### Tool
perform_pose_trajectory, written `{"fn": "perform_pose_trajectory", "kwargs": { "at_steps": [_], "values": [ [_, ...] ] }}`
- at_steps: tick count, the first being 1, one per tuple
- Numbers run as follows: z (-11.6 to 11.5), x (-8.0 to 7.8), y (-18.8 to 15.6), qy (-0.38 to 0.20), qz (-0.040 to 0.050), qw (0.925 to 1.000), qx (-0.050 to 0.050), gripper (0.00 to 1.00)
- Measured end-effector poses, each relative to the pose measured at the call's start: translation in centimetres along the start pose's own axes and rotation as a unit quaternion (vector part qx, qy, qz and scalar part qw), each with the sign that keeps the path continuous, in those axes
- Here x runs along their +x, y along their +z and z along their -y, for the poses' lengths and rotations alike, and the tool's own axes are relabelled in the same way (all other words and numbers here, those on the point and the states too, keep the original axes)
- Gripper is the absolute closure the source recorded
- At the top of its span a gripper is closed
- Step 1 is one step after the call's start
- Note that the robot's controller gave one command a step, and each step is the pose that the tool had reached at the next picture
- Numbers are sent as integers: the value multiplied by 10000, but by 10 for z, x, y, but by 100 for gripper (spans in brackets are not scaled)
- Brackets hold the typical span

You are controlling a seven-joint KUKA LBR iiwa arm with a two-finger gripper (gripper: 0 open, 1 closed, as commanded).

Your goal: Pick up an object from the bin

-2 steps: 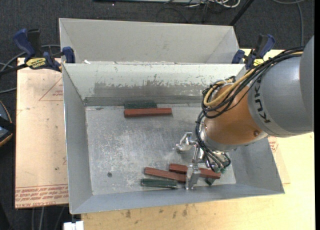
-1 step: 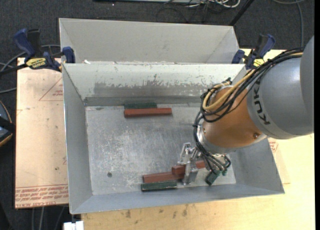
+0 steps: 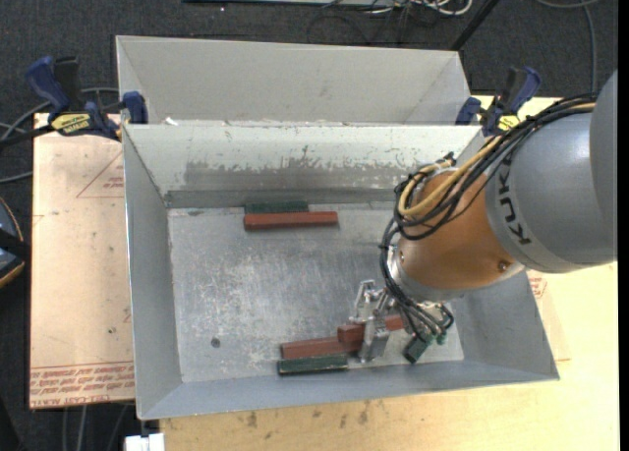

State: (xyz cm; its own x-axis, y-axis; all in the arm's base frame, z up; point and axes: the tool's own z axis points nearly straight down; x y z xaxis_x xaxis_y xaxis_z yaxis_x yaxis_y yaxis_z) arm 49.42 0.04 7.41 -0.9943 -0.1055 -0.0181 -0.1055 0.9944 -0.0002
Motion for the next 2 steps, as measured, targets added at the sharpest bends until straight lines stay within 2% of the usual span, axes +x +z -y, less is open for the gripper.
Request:
{"fn": "perform_pose_trajectory", "kwargs": {
  "at_steps": [1, 2],
  "values": [
    [0, 0, -1, 2, -16, 10000, -1, 100],
    [0, 3, -6, 2, -85, 10000, -6, 100]
  ]
}}
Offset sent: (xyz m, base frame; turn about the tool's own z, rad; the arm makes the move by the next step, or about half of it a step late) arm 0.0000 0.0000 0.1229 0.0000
